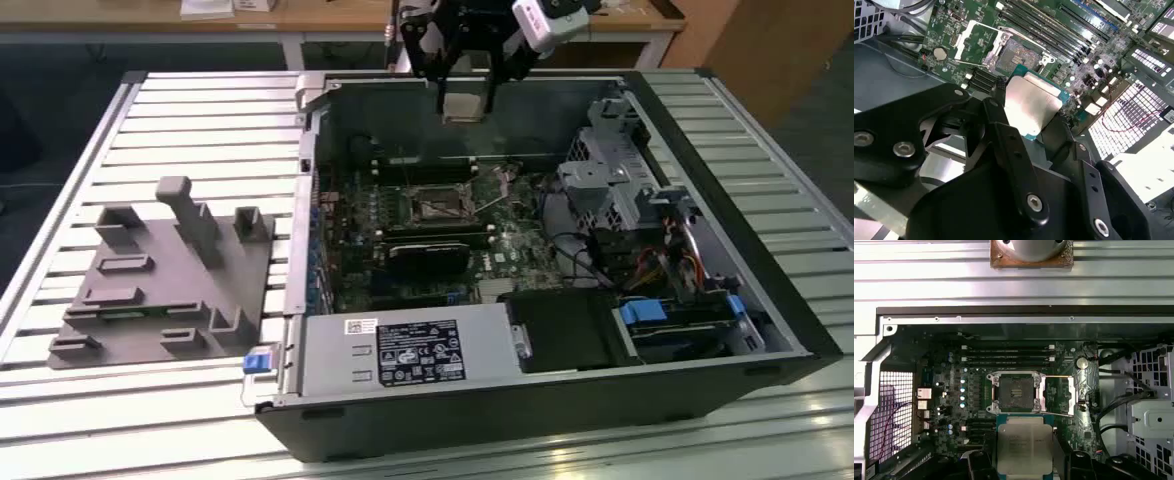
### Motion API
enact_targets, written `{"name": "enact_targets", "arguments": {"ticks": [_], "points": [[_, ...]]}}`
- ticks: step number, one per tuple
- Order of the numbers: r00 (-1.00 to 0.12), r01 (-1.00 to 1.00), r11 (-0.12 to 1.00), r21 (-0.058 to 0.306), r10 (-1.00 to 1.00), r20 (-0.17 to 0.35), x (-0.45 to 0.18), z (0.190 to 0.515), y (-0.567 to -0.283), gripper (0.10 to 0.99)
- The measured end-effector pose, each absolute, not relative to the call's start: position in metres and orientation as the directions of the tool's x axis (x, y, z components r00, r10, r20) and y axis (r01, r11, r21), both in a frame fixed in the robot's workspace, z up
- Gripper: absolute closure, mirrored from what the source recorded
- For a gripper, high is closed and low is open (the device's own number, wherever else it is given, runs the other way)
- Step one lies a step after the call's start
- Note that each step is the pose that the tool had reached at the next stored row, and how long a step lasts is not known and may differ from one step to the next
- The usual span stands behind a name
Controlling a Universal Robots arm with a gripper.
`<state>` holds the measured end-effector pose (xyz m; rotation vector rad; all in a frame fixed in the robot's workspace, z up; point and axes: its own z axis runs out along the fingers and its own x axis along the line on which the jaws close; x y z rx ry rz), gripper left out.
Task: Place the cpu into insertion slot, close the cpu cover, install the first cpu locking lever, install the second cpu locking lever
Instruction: 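Place the cpu into insertion slot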
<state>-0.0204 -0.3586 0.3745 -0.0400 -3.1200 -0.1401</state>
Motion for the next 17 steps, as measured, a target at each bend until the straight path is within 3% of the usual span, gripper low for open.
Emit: {"name": "enact_targets", "arguments": {"ticks": [17], "points": [[-0.999, 0.048, 0.995, 0.089, 0.046, 0.019, -0.0203, 0.3745, -0.3586, 0.553]]}}
